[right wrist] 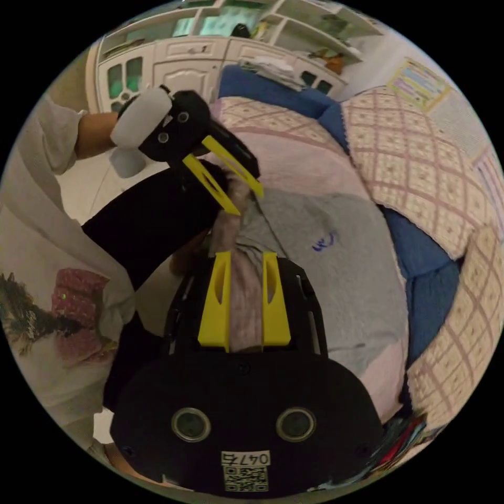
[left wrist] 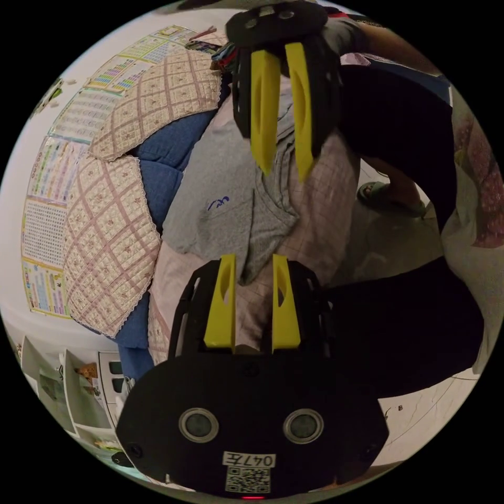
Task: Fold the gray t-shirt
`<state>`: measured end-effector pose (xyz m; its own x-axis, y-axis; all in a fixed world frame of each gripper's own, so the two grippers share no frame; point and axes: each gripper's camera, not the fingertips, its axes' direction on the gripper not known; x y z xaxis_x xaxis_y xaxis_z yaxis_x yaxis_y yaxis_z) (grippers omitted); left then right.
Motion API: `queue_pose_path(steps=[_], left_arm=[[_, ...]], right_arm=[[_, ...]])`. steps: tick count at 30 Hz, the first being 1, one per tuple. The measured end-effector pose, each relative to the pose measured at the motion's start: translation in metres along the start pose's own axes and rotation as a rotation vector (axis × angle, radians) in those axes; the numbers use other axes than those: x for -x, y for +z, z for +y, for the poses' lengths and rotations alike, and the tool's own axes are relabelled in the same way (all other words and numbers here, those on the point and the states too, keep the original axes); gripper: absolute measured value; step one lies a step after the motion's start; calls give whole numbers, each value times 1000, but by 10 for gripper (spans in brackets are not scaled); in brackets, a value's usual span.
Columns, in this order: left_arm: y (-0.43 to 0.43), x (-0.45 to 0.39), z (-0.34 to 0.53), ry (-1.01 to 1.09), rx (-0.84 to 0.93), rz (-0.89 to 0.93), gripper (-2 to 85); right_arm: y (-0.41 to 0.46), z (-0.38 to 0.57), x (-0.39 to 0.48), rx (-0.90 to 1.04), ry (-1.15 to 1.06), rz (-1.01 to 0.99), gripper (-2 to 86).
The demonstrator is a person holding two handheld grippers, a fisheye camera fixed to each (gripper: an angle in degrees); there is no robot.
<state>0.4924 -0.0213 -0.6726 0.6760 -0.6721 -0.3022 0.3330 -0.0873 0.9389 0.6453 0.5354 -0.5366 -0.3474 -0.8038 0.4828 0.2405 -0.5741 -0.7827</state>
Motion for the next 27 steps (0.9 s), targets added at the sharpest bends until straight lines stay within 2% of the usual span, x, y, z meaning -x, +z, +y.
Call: queue_pose_path(steps=[2, 6, 13, 18, 25, 27], left_arm=[[-3, 2, 7, -25, -21, 14, 106], [-6, 8, 19, -80, -72, 41, 107], [8, 12, 26, -105, -104, 39, 114], [23, 31, 36, -180, -100, 27, 111], [48, 55, 51, -237, -53, 4, 34], [50, 58, 55, -235, -57, 3, 11]], right_arm=[[13, -17, -6, 31, -36, -37, 46], [28, -29, -12, 73, -63, 35, 24], [-23, -7, -64, -95, 123, -124, 2], [-46, 6, -76, -157, 152, -199, -1], [-85, 39, -58, -233, 178, -196, 11], [-106, 60, -50, -238, 182, -117, 23]])
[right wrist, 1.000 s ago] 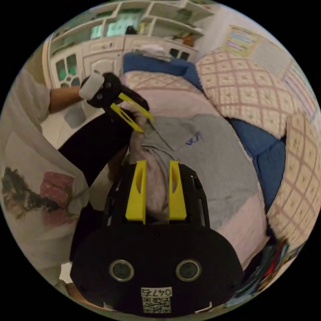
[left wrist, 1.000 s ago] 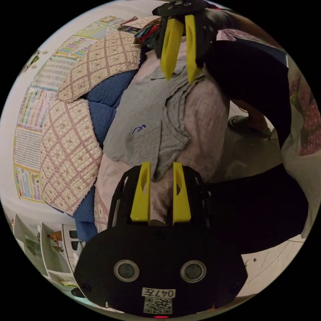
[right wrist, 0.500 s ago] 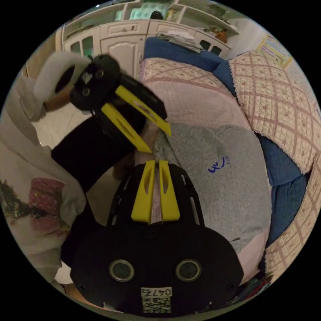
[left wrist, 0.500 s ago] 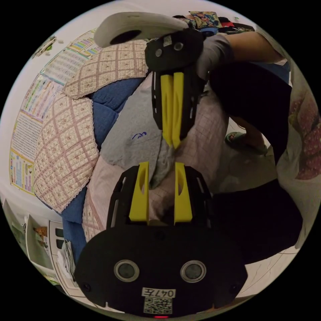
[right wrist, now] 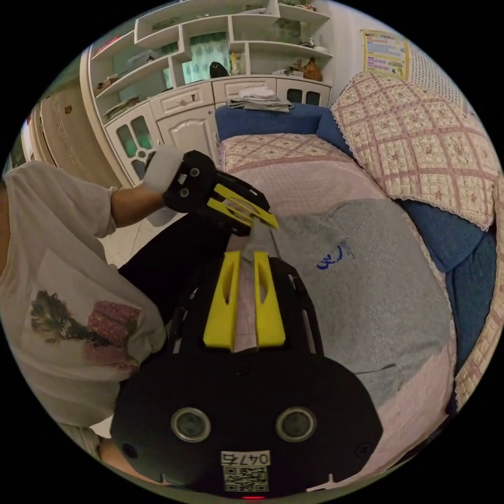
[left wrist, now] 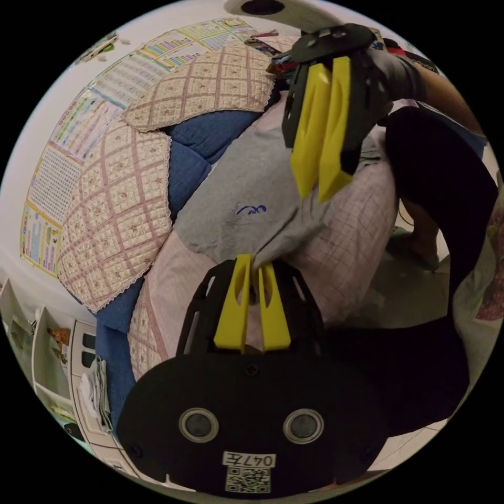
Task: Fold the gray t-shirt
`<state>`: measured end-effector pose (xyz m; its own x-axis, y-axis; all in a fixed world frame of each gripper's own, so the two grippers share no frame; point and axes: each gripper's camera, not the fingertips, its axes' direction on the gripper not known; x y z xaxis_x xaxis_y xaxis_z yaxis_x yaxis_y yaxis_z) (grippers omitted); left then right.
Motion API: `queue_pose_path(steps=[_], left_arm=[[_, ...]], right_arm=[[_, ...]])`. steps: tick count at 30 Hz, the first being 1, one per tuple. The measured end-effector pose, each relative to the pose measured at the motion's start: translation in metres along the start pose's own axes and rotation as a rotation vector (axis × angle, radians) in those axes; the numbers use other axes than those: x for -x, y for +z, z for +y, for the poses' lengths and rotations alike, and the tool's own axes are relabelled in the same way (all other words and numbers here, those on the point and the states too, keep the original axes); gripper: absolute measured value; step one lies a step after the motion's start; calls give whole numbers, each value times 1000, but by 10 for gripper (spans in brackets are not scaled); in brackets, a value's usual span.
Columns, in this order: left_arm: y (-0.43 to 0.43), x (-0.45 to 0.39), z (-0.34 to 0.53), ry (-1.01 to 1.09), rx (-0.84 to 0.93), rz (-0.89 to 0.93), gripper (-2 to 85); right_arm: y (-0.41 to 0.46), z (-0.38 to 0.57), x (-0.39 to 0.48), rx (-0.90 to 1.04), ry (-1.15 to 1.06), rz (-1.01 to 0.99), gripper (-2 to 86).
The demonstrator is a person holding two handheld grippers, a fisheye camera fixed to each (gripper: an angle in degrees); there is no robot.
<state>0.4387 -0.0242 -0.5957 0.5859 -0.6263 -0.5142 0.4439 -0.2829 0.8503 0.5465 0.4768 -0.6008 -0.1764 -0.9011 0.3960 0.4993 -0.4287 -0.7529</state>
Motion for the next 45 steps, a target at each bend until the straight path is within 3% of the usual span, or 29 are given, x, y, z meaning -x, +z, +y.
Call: queue_pose_path(steps=[6, 12, 19, 31, 45], left_arm=[[10, 14, 11, 35, -3, 25, -5], [20, 41, 13, 21, -18, 67, -7], [37, 55, 11, 51, 21, 92, -6], [77, 57, 21, 58, 38, 102, -6], [144, 42, 55, 19, 31, 124, -6]], right_arm=[[-76, 107, 9, 74, 116, 307, 82], [-59, 170, 84, 143, 137, 485, 131], [-17, 169, 148, 52, 144, 591, 135], [-16, 180, 171, 55, 234, 856, 80], [42, 143, 131, 155, 51, 851, 9]])
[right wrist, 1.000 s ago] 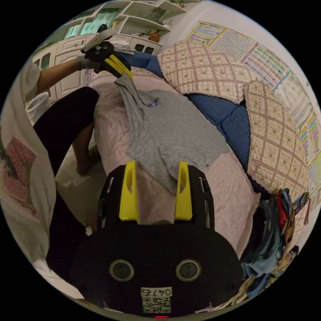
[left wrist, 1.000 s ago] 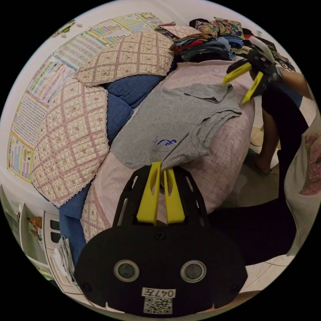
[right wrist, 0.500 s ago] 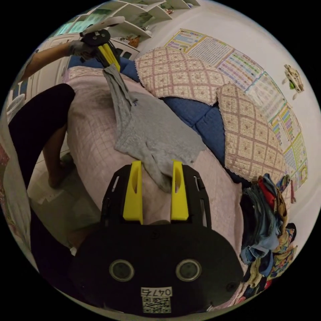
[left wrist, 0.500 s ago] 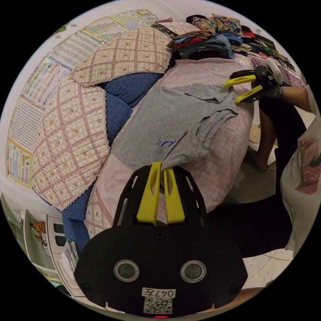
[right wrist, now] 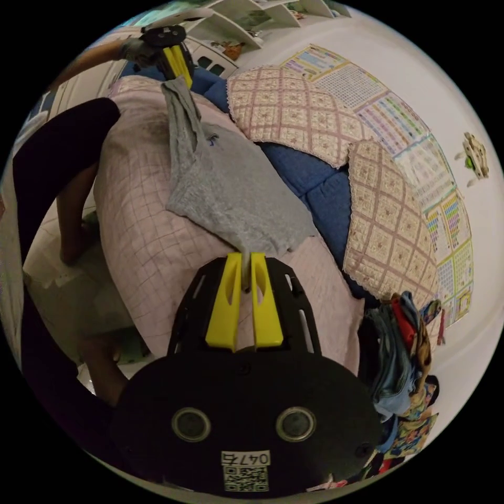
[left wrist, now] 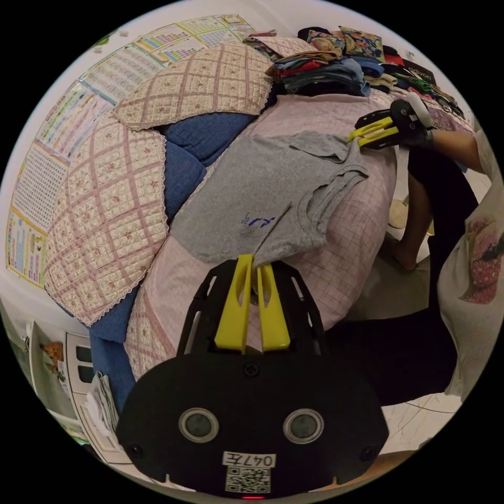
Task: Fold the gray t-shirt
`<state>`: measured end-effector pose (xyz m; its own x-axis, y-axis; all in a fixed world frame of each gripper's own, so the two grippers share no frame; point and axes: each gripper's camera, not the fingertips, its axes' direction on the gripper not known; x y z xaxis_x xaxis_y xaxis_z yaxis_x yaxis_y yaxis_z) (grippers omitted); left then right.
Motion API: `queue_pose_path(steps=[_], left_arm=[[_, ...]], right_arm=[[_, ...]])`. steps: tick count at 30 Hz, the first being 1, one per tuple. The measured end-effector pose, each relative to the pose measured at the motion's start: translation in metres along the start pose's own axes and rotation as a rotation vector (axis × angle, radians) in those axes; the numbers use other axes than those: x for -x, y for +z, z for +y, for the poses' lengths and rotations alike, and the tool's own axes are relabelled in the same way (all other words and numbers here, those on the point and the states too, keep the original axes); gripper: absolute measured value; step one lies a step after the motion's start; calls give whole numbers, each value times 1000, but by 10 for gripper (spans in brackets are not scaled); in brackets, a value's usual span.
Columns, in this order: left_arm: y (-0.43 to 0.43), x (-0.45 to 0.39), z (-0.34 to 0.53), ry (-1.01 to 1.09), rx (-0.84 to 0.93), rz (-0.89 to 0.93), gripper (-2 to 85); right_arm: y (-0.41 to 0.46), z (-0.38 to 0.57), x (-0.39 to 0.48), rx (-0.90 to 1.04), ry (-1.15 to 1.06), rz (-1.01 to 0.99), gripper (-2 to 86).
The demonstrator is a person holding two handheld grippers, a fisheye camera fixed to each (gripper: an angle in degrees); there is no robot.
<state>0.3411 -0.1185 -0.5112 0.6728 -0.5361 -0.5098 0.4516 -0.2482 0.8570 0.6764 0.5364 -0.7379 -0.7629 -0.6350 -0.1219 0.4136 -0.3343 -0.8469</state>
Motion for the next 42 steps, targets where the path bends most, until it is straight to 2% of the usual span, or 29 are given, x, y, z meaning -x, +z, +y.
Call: queue_pose_path(steps=[4, 10, 14, 17, 21, 24, 28, 32, 37, 42], left_arm=[[12, 2, 4, -14, -2, -21, -6], [-31, -15, 30, 80, -54, -3, -6], [-43, -49, 64, 124, -48, 101, -6], [-14, -63, 79, 133, -16, 195, -6], [49, -52, 83, 132, 18, 301, -5], [111, -11, 67, 161, 46, 422, -5], [213, 84, 14, 182, 158, 708, -4], [339, 172, -26, 10, 271, 970, -4], [454, 196, -23, -88, 384, 995, 3], [516, 197, 9, -186, 405, 978, 44]], right_arm=[[6, -31, -39, -11, -30, -16, 3], [-35, -53, -75, -83, -125, -160, 1], [-43, -49, -62, -95, -153, -282, 1], [-8, -47, -49, -72, -141, -418, 1], [78, -54, -57, -60, -96, -565, 2], [154, -71, -90, -35, -57, -700, 2], [283, -100, -143, 75, 5, -900, 2], [401, -108, -170, 196, 130, -1011, 2], [525, -92, -156, 264, 276, -1107, 4], [576, -68, -125, 289, 365, -1056, 23]])
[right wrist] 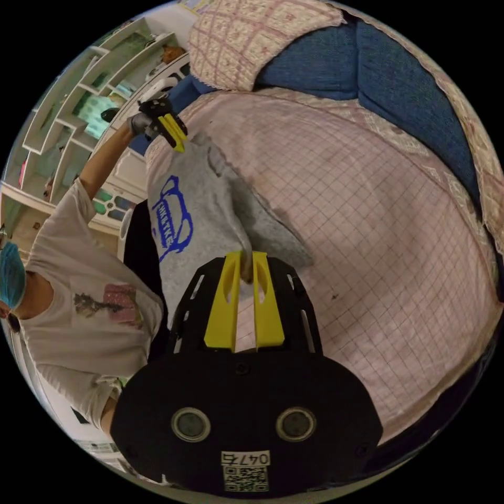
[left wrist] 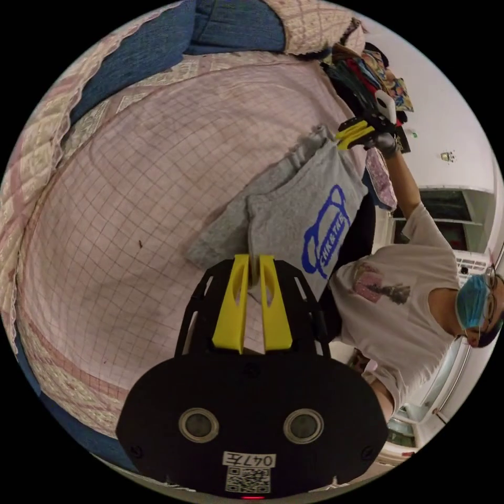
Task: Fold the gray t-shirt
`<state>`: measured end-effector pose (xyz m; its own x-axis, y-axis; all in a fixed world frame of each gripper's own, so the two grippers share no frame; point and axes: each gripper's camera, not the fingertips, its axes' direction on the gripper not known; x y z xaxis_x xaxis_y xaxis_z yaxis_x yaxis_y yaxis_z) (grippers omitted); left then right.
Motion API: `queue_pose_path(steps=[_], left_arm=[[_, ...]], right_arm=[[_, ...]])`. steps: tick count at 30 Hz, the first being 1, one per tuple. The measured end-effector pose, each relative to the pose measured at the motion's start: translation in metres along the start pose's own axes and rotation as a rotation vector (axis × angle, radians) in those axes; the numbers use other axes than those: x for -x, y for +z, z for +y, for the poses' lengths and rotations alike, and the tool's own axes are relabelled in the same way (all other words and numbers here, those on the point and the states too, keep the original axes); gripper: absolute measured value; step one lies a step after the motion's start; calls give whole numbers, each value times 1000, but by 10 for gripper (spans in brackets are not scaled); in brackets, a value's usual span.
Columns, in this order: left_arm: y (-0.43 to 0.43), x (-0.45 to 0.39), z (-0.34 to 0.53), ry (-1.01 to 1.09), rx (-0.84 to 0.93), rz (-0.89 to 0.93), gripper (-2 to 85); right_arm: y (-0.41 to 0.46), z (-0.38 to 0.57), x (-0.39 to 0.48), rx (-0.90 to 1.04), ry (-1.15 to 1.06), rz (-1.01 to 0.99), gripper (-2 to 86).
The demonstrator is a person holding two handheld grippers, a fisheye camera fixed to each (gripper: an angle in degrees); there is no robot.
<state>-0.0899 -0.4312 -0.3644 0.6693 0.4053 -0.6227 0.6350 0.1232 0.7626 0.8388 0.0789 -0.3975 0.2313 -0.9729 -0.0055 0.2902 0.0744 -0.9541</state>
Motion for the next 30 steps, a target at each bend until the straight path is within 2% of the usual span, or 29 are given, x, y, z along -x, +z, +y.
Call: queue_pose_path(steps=[3, 6, 8, 11, 15, 18, 20, 22, 25, 30], left_arm=[[3, 18, 27, -52, -72, -19, 82], [-17, 23, 88, -98, -265, -42, 95], [-31, 14, 162, -192, -463, -60, 101], [-7, -27, 259, -272, -598, -63, 109], [70, -88, 346, -387, -606, -120, 134], [125, -115, 395, -476, -659, -41, 155], [152, -119, 419, -508, -747, 75, 161], [165, -116, 427, -531, -766, 103, 162], [178, -113, 432, -582, -780, 92, 166], [200, -107, 436, -629, -793, 108, 161]], right_arm=[[4, 25, -10, -165, 72, 55, 33], [-5, 73, -6, -401, 212, 147, 27], [-1, 101, 13, -462, 245, 155, 32], [25, 151, 68, -530, 247, 154, 54], [89, 224, 126, -614, 362, 105, 76], [133, 262, 137, -664, 475, 26, 78], [153, 274, 137, -698, 499, -50, 71], [175, 276, 136, -681, 502, -118, 60], [190, 275, 141, -644, 526, -100, 63], [208, 291, 146, -718, 581, -206, 64]])
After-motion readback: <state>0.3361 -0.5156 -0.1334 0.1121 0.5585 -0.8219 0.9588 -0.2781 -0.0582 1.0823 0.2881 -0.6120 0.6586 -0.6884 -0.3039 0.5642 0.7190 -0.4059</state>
